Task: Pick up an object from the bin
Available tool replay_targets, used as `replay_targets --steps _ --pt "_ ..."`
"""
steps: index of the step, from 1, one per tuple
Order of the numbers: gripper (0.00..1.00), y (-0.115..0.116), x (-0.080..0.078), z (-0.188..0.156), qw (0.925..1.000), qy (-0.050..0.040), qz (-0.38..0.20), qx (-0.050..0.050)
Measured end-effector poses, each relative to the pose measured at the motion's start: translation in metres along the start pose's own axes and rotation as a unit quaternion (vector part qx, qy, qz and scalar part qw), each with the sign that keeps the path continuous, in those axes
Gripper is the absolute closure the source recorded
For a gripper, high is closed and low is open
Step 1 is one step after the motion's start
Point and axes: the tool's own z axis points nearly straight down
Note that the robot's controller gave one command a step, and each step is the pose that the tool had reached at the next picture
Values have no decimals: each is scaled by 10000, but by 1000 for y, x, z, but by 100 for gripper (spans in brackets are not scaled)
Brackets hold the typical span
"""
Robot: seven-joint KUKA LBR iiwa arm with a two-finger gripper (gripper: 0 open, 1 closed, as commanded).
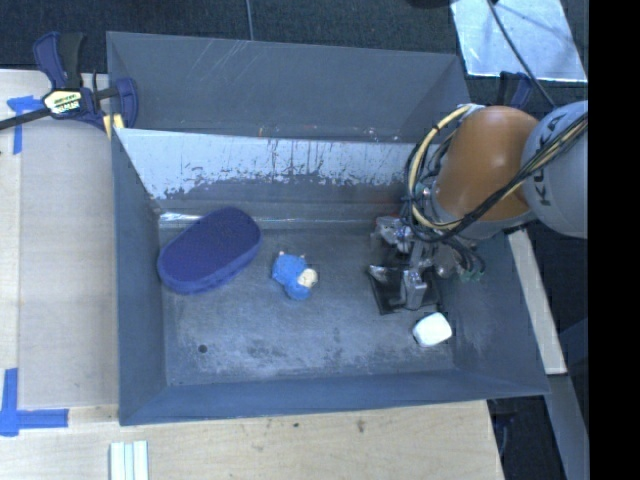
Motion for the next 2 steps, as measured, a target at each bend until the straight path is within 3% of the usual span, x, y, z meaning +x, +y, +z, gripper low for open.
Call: replay_targets --steps 1,2 --pt "0 0 -1 0 10000 -7 0 -2" --pt "100 3 0 1 10000 6 -12 -21"
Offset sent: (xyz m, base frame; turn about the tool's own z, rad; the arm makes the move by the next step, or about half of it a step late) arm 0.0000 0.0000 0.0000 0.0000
